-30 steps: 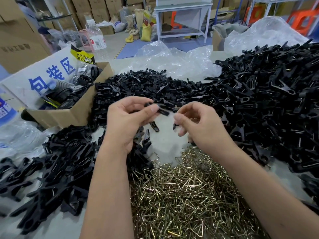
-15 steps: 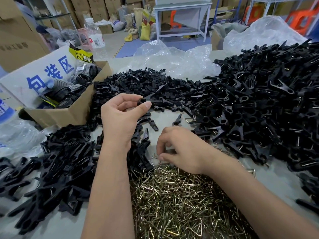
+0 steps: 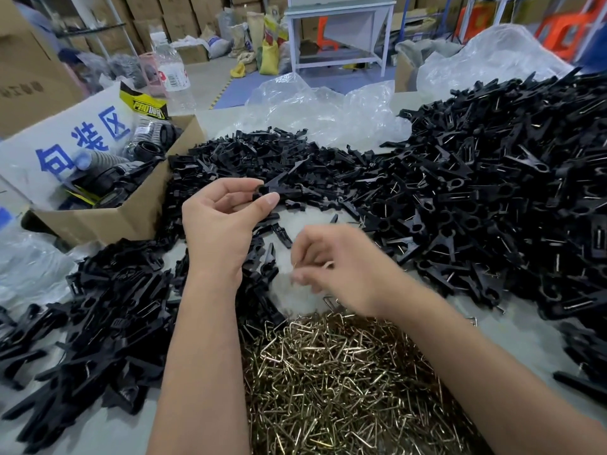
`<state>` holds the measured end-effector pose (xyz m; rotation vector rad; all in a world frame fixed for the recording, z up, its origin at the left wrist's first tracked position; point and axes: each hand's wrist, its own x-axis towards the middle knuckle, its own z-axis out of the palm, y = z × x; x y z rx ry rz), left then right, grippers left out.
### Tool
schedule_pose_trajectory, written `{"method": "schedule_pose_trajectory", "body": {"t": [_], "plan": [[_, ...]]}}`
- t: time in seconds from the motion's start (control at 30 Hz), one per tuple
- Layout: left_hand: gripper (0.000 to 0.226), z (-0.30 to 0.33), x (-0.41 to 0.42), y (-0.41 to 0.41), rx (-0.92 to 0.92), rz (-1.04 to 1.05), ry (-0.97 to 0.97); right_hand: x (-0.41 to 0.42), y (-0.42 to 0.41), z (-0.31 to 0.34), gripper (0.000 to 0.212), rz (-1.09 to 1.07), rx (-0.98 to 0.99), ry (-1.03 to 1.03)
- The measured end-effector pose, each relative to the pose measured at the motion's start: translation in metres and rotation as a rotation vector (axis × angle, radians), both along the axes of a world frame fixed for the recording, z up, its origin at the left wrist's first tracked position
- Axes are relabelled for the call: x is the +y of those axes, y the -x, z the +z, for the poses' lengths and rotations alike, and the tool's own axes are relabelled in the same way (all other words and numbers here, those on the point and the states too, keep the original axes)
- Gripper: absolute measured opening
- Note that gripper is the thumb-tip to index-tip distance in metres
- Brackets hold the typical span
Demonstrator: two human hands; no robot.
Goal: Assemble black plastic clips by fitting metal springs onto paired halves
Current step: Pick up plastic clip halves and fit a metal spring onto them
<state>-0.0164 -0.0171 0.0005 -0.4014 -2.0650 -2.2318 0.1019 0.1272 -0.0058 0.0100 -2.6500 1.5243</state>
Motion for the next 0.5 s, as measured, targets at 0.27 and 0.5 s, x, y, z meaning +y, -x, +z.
{"method": "schedule_pose_trajectory", "body": {"t": [0.27, 0.5], "plan": [[0.031, 0.004, 0.005, -0.007, 0.050, -0.272, 0.030, 0.044, -0.001, 0.011, 0.016, -0.367, 0.101, 0.671], [0.034, 0.004, 0.006, -0.010, 0.066, -0.441, 0.052, 0.041, 0.001, 0.009, 0.009, -0.394, 0.080, 0.600]]}}
